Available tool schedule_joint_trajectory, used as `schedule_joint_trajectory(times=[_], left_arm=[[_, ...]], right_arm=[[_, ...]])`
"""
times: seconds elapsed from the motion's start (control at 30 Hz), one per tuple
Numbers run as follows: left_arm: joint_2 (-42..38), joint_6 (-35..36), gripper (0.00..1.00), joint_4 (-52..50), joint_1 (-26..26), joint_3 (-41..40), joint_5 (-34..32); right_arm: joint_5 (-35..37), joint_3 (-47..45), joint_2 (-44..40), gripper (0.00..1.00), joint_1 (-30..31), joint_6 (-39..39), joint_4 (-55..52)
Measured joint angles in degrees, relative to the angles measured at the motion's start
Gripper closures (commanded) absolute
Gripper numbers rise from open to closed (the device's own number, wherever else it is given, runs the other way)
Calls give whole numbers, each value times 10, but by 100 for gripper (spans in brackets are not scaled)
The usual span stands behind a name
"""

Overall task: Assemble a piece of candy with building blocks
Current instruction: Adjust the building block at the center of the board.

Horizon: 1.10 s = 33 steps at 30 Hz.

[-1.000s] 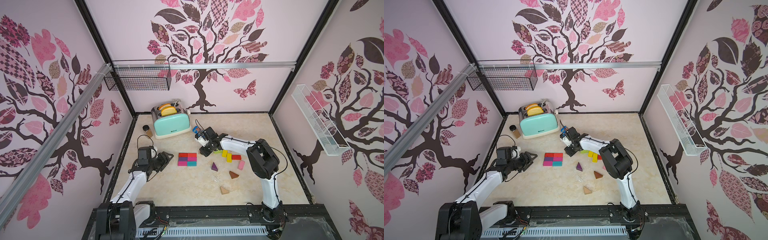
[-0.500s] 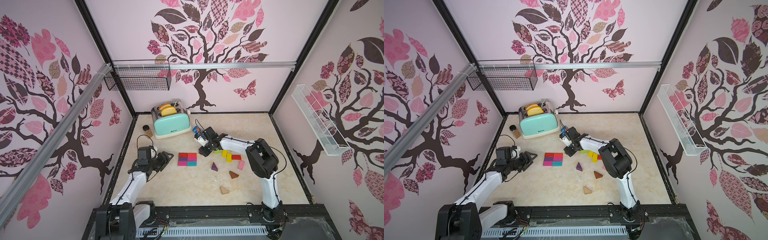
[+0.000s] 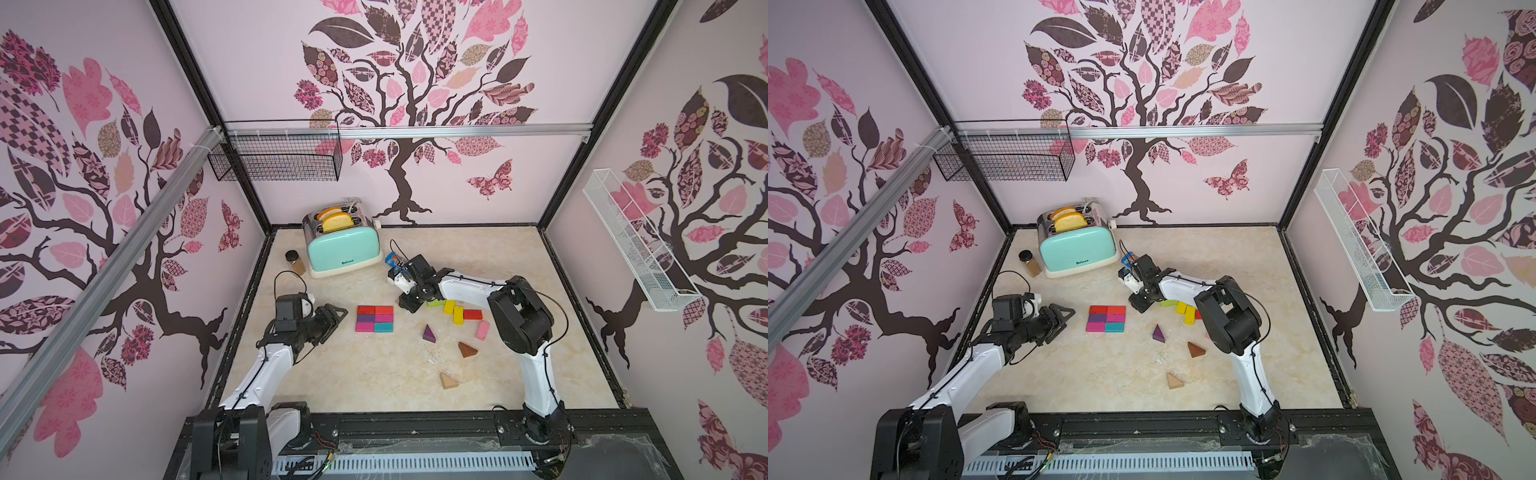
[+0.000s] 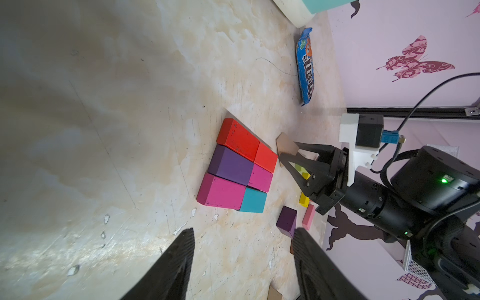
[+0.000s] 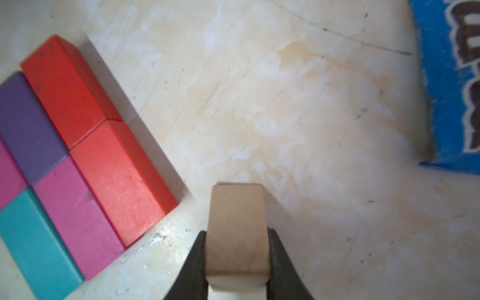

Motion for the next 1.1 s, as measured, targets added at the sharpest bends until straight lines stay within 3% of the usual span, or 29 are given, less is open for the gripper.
schedule_joint_trajectory(times=[0.23,0.33,0.57,0.7,0.8,0.97,1.1], left_arm=[[-7,10,36,-11,0,2,8],[-18,20,33,-33,0,17,18],[-67,51,25,-104,-7,65,42],[-100,54,24,-151,-72,83,36],[-123,37,24,-170,-118,83,34],[-140,6,25,-186,-195,76,5],[-128,-16,25,-189,-252,70,-20]], right_arm=[[4,-33,-35,93,-8,44,2],[-13,-93,-106,93,-10,91,10],[-124,-287,-317,93,9,295,137],[-150,-371,-354,93,69,388,232],[-152,-418,-348,94,115,417,308],[-150,-490,-323,93,155,427,454],[-151,-497,-298,93,169,420,526]])
